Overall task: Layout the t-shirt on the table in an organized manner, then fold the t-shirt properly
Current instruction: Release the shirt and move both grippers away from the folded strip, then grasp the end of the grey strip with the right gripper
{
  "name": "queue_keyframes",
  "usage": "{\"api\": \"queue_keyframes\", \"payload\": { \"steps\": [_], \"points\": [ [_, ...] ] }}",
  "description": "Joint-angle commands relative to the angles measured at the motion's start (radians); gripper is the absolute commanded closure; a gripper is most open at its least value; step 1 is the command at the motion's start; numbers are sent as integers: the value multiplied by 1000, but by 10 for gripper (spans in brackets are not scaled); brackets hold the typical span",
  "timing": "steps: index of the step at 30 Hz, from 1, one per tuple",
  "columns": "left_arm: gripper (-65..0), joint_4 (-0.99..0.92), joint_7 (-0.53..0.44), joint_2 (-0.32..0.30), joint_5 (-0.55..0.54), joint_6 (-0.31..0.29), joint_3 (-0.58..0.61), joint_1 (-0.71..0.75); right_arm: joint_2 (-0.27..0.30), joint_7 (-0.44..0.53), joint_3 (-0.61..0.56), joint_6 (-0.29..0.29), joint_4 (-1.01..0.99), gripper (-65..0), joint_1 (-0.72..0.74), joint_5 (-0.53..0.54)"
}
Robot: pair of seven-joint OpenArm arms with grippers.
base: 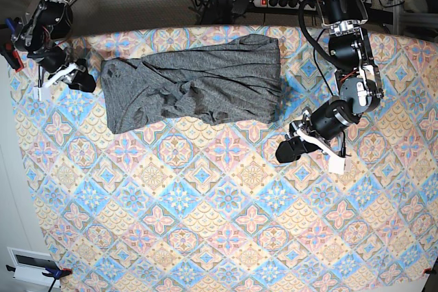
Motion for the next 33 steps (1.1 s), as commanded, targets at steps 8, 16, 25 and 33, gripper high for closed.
{"api": "queue_keyframes", "payload": {
  "steps": [8, 16, 25, 33],
  "points": [
    [-93, 17, -16, -5, -21, -8, -2, -15, -28, -57, -64, -12, 72, -313, -5, -41],
    [-93, 17, -16, -6, -21, -8, -2, -15, -54, -134, -67, -12, 143, -313, -5, -41],
    [-93, 17, -16, -3, -21, -8, -2, -15, -89, -134, -163, -13, 143, -313, 1, -41],
    [-93, 17, -16, -5, -21, -8, -2, -15, -129, -134, -211, -13, 143, -313, 1, -41]
  ]
}}
